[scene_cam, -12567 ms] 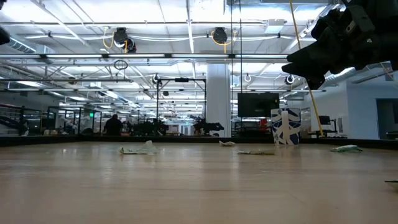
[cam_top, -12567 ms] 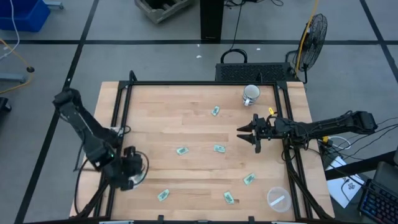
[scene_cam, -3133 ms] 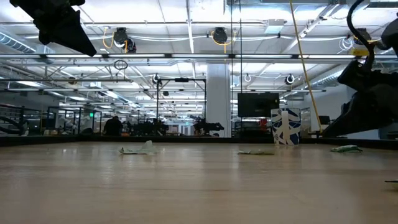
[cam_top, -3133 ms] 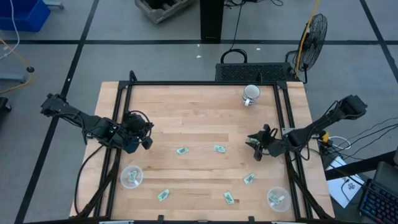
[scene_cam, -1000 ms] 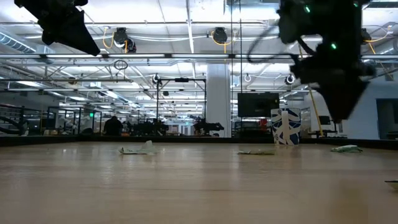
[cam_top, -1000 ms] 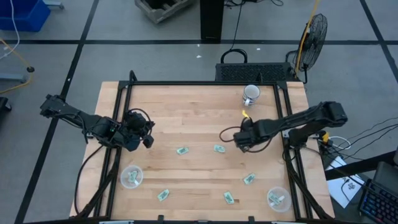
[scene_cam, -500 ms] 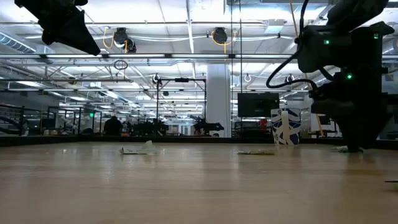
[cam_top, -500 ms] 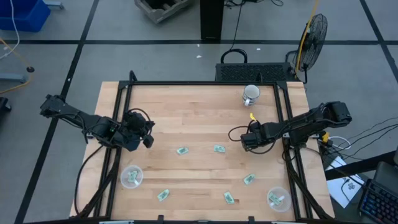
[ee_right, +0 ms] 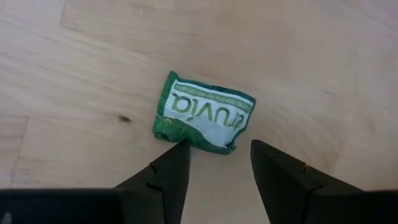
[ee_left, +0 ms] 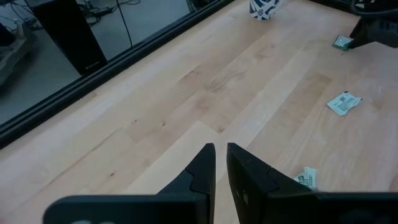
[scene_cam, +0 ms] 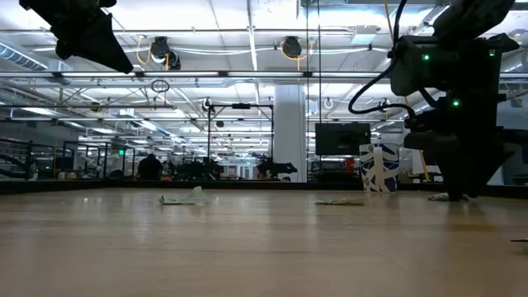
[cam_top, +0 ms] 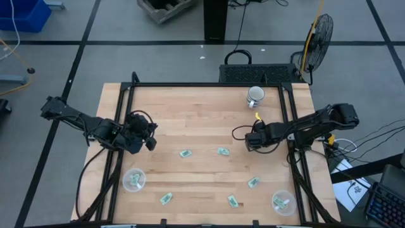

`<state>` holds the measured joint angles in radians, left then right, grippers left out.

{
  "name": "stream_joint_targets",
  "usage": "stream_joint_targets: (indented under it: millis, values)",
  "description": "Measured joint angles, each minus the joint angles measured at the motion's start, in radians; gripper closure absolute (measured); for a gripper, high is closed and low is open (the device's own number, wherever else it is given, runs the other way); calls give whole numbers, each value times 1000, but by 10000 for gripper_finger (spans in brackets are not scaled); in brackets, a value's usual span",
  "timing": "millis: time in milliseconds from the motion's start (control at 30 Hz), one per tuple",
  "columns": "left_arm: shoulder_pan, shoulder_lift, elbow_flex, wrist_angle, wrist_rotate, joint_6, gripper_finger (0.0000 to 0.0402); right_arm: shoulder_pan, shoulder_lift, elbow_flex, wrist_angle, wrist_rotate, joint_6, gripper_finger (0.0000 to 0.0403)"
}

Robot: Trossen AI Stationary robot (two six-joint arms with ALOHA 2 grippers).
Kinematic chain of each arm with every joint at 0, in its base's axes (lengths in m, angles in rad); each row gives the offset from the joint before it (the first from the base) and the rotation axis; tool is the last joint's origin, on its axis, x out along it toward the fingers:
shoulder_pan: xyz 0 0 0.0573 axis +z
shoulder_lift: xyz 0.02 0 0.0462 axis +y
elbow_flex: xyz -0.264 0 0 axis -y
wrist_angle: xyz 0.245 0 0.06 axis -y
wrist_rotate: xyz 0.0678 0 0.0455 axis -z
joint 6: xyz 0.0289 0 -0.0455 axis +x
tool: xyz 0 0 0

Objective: Pick and place Stevia / Truvia into bins
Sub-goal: Put the truvia packet into the bottom transparent container

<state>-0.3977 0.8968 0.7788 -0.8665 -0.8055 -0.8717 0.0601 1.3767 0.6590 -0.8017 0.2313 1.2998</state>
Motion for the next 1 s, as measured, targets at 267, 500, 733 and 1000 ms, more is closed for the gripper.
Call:
stream_joint_targets:
  millis: [267, 500, 733, 1000]
  values:
    - [0, 0, -1, 2, -5, -4, 355, -4, -170, 0, 15, 18, 28, 239]
    - [0, 0, -1, 2, -6, 3, 355, -49, -177, -40, 43, 82, 20, 239]
    - [0, 0, -1, 2, -6, 4, 355, -85, -171, -156, 211, 6, -1, 239]
    - [0, 0, -1, 1, -6, 5, 355, -107, -171, -172, 228, 27, 13, 239]
